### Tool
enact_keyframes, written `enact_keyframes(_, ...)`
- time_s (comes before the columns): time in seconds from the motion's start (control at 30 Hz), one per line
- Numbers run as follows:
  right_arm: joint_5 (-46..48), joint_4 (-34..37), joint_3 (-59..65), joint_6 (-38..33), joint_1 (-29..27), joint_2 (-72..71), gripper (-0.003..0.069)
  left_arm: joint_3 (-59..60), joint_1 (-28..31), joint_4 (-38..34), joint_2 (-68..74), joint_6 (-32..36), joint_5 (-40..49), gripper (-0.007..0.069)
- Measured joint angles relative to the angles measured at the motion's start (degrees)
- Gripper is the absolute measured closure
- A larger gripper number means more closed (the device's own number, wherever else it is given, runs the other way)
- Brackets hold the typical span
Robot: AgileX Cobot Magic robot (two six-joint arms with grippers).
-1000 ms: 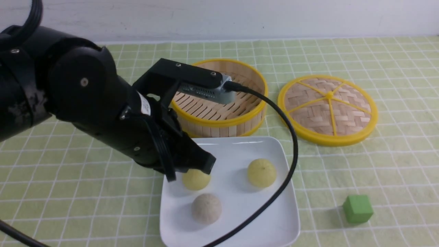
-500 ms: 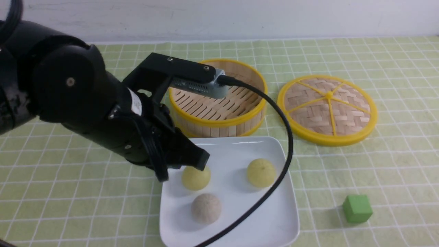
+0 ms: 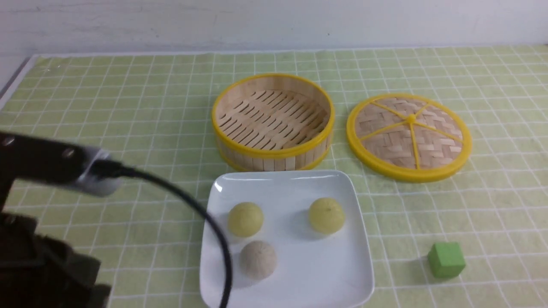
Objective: Put the steamed buns into the plate on the green tablecloth.
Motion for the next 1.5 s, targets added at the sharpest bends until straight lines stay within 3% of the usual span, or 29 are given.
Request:
enact_keyframes(0.1,0.0,0.0,0.0,0.0,0.0,0.0,0.0614,5.7,0.0,0.0,-7.2,-2.1,-3.5,0.0602)
enact_keyframes(0.23,0.0,0.0,0.0,0.0,0.0,0.0,0.061,14.3,0.0,0.3,-17.0,-8.1,-15.7,0.0599)
enact_keyframes(0.27,0.0,0.0,0.0,0.0,0.0,0.0,0.0606,18.0,0.0,0.7,-19.7,-10.7,-22.8,0.0596)
enact_keyframes(0.4,0.0,0.0,0.0,0.0,0.0,0.0,0.06,23.6,0.0,1.1,-22.9,-13.3,-35.2,0.059)
enact_keyframes(0.53,0.0,0.0,0.0,0.0,0.0,0.0,0.0596,25.9,0.0,1.3,-23.2,-13.6,-38.4,0.0589)
enact_keyframes(0.8,0.0,0.0,0.0,0.0,0.0,0.0,0.0587,26.8,0.0,1.5,-23.4,-13.7,-36.2,0.0585)
enact_keyframes(0.97,0.0,0.0,0.0,0.0,0.0,0.0,0.0578,28.1,0.5,1.4,-23.4,-7.8,-37.3,0.0578)
enact_keyframes(1.0,0.0,0.0,0.0,0.0,0.0,0.0,0.0576,29.5,2.1,0.5,-23.4,-2.3,-39.0,0.0576)
enact_keyframes(1.03,0.0,0.0,0.0,0.0,0.0,0.0,0.0575,29.7,2.4,0.3,-23.4,-2.3,-39.0,0.0576)
enact_keyframes(1.07,0.0,0.0,0.0,0.0,0.0,0.0,0.0574,31.4,4.9,-1.5,-23.4,2.9,-41.3,0.0575)
enact_keyframes(1.17,0.0,0.0,0.0,0.0,0.0,0.0,0.057,35.8,12.7,-5.0,-25.5,9.3,-44.1,0.0572)
enact_keyframes(1.5,0.0,0.0,0.0,0.0,0.0,0.0,0.0559,44.4,36.1,-3.0,-40.3,11.3,-40.2,0.0564)
